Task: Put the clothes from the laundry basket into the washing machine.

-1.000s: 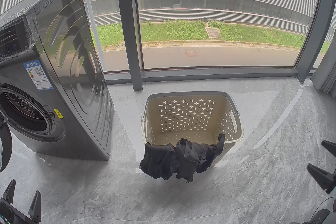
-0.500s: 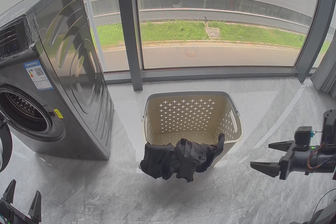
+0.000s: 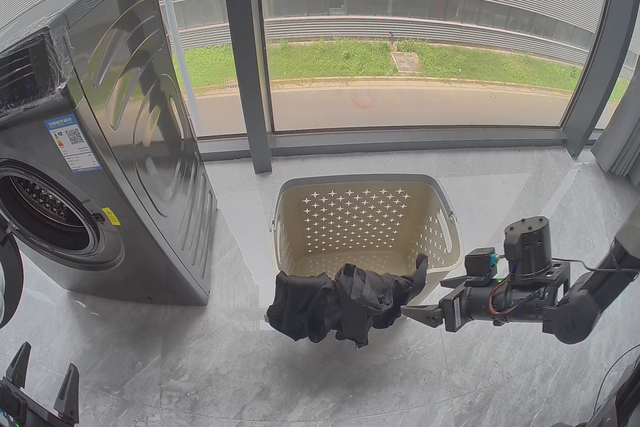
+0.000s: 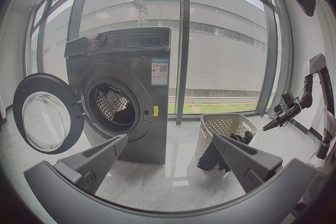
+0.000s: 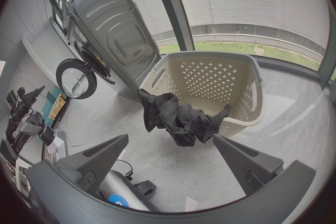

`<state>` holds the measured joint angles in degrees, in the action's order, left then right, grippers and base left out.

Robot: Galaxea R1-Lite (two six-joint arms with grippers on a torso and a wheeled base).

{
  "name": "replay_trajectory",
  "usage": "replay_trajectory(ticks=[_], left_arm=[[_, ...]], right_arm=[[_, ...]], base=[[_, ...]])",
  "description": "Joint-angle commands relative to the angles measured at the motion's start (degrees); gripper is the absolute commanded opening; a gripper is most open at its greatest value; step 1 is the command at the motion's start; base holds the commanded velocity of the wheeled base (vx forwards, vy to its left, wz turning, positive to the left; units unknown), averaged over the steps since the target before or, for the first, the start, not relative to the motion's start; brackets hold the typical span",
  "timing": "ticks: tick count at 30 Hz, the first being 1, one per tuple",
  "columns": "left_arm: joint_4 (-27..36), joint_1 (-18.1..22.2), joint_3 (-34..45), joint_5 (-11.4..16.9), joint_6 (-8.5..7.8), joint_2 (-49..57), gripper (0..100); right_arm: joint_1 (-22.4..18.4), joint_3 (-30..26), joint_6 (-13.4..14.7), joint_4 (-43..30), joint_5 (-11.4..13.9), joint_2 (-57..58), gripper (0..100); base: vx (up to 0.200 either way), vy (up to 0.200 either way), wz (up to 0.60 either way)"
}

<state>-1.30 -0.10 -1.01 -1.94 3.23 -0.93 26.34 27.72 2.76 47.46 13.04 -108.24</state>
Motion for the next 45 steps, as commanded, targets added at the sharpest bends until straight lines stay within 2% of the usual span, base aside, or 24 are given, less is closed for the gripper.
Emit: replay_trajectory(ticks=[1, 5, 10, 15, 17, 18, 20, 26, 32, 38, 45], left_arm=[[0.0, 0.0, 0.9, 0.0, 0.02, 0.8, 100], [0.0, 0.0, 0.9, 0.0, 0.11, 0.8, 100], [0.0, 0.0, 0.9, 0.0, 0.11, 0.8, 100], [0.0, 0.0, 0.9, 0.1, 0.11, 0.8, 100], [0.0, 0.0, 0.9, 0.1, 0.11, 0.8, 100], [0.0, 0.0, 0.9, 0.1, 0.11, 0.8, 100], [0.0, 0.0, 0.9, 0.1, 0.11, 0.8, 100], [0.0, -0.1, 0.9, 0.2, 0.11, 0.8, 100], [0.0, -0.1, 0.9, 0.2, 0.11, 0.8, 100], [0.1, -0.1, 0.8, 0.3, 0.11, 0.8, 100], [0.1, -0.1, 0.8, 0.3, 0.11, 0.8, 100]], right_arm=[[1.9, 3.4, 0.4, 0.8, -0.5, -8.7, 100], [1.9, 4.3, -0.1, 3.3, -0.8, -11.3, 100], [1.9, 7.8, -2.8, 3.9, -0.9, -14.9, 100], [2.2, 11.9, -3.4, 3.6, -0.9, -18.1, 100], [2.2, 11.9, -3.4, 3.6, -0.9, -18.1, 100], [2.8, 14.7, -3.9, 3.5, -0.9, -20.1, 100], [2.7, 16.2, -4.5, 3.6, -1.0, -21.5, 100], [2.7, 20.4, -4.7, 4.3, -0.9, -24.6, 100], [3.6, 22.4, -4.9, 4.3, -1.0, -26.9, 100], [2.7, 26.3, -4.9, 4.4, -1.6, -29.8, 100], [2.5, 27.6, -5.5, 4.5, -1.7, -31.8, 100]], base=[[0.000, 0.000, 0.00], [0.000, 0.000, 0.00], [0.000, 0.000, 0.00], [0.000, 0.000, 0.00], [0.000, 0.000, 0.00], [0.000, 0.000, 0.00], [0.000, 0.000, 0.00], [0.000, 0.000, 0.00], [0.000, 0.000, 0.00], [0.000, 0.000, 0.00], [0.000, 0.000, 0.00]])
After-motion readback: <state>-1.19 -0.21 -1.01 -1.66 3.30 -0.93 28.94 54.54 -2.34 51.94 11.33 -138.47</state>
